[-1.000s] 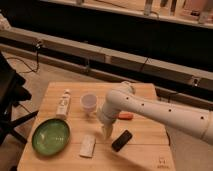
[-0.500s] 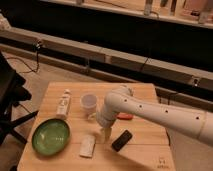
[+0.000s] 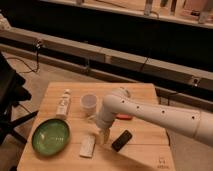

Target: Wipe the white sponge on the table

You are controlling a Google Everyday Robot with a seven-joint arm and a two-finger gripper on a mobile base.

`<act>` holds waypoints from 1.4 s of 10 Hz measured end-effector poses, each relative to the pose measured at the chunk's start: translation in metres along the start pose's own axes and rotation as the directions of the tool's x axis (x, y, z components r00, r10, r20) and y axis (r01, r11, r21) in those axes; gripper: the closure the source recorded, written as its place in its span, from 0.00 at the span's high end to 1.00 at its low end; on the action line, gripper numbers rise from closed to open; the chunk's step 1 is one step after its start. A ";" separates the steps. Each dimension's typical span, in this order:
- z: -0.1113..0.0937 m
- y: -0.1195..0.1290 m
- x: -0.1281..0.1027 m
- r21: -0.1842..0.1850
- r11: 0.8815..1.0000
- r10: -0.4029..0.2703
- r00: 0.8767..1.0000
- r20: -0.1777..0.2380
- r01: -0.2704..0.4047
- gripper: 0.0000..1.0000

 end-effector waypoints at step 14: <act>0.087 0.029 -0.015 -0.146 0.987 -0.069 0.996 -0.052 0.061 0.35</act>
